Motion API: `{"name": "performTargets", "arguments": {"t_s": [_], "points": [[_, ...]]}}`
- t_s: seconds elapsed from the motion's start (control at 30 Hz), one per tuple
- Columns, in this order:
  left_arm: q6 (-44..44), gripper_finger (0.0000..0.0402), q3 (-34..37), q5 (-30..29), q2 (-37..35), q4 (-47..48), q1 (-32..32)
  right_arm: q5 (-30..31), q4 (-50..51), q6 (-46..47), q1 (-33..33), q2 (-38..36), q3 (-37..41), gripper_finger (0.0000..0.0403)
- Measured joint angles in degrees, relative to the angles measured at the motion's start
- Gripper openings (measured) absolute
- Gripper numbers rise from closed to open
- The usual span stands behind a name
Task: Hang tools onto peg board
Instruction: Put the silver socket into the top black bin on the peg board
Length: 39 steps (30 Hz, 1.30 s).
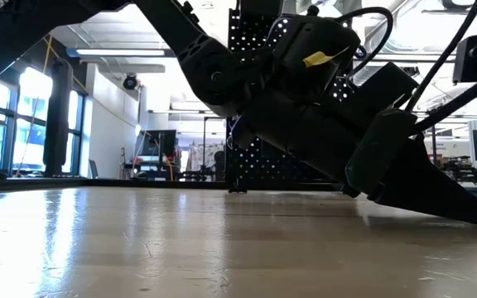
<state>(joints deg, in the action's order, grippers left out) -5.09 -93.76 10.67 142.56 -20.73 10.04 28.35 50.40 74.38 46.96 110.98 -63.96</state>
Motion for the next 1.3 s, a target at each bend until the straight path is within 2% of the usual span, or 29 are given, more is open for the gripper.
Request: {"name": "performTargets", "arguments": {"t_s": [0.23, 0.57, 0.87, 1.13, 1.3], "points": [[0.44, 0.0233, 0.0, -0.19, 0.0, -0.07, 0.04, 0.65, -5.21, -1.0, 0.31, 0.02, 0.0, 0.0137], [0.44, 0.0229, 0.0, -0.36, 0.02, -0.05, 0.04, 2.64, -4.81, -0.29, 0.55, 0.17, -0.04, 0.0137], [-2.16, 0.0151, 0.0, -1.24, 0.0, 1.28, 0.02, 2.4, -4.31, 0.44, 0.72, 0.17, -0.07, 0.0137], [-4.03, 0.0122, -0.04, -2.16, -0.07, 2.84, 0.04, 1.59, -3.88, 0.18, 0.72, 0.13, -0.13, 0.0137], [-4.9, 0.0084, -0.04, -1.94, -0.07, 3.03, -0.2, 1.33, -3.45, 0.2, 0.72, 0.13, -0.13, 0.0137]]}}
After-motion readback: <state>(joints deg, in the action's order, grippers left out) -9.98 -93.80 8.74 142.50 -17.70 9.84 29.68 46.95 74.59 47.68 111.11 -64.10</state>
